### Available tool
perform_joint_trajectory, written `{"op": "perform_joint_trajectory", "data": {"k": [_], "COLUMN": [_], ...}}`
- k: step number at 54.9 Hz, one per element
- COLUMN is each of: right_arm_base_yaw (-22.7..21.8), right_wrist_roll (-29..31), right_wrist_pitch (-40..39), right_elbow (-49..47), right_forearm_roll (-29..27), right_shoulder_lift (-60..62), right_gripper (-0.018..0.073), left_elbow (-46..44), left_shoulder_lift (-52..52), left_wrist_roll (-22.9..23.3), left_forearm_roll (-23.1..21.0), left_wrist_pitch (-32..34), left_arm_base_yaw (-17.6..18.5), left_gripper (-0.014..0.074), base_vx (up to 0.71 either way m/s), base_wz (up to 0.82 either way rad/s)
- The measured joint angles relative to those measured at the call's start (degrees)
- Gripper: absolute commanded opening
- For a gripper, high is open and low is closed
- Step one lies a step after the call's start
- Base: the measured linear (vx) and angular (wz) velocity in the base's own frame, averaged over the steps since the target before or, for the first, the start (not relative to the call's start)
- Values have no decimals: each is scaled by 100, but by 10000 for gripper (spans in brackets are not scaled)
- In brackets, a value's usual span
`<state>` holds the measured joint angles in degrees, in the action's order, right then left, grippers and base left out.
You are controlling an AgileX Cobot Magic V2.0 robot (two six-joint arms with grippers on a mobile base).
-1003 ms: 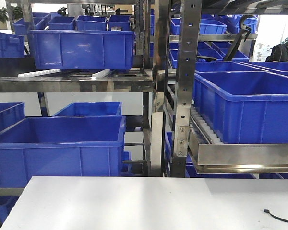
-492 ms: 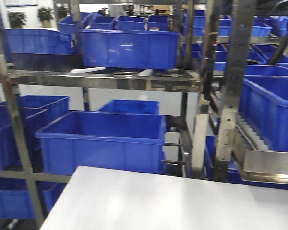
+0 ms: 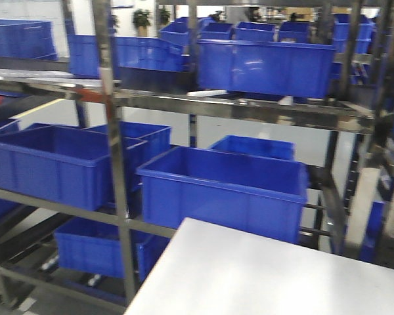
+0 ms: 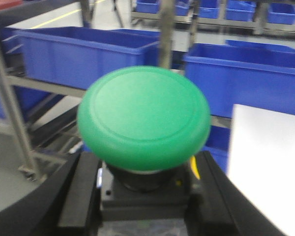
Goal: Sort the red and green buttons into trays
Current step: 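Drive the base to the counter holding both buttons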
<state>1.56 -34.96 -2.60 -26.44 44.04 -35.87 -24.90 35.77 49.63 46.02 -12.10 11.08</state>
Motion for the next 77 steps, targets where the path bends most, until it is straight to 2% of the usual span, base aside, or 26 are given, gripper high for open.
{"op": "perform_joint_trajectory", "data": {"k": [34,77], "right_arm_base_yaw": [0,0], "right_wrist_roll": [0,0], "right_wrist_pitch": [0,0], "right_elbow": [0,0], "right_forearm_roll": [0,0], "right_shoulder_lift": [0,0], "right_gripper": [-9,-9], "left_elbow": [0,0], "left_shoulder_lift": [0,-5], "left_wrist_roll": [0,0], "left_forearm_roll": [0,0], "left_wrist_pitch": [-5,-11], "left_arm_base_yaw": [0,0], "left_gripper": [1,5], "base_vx": [-4,6], "base_wz": [46,66]}}
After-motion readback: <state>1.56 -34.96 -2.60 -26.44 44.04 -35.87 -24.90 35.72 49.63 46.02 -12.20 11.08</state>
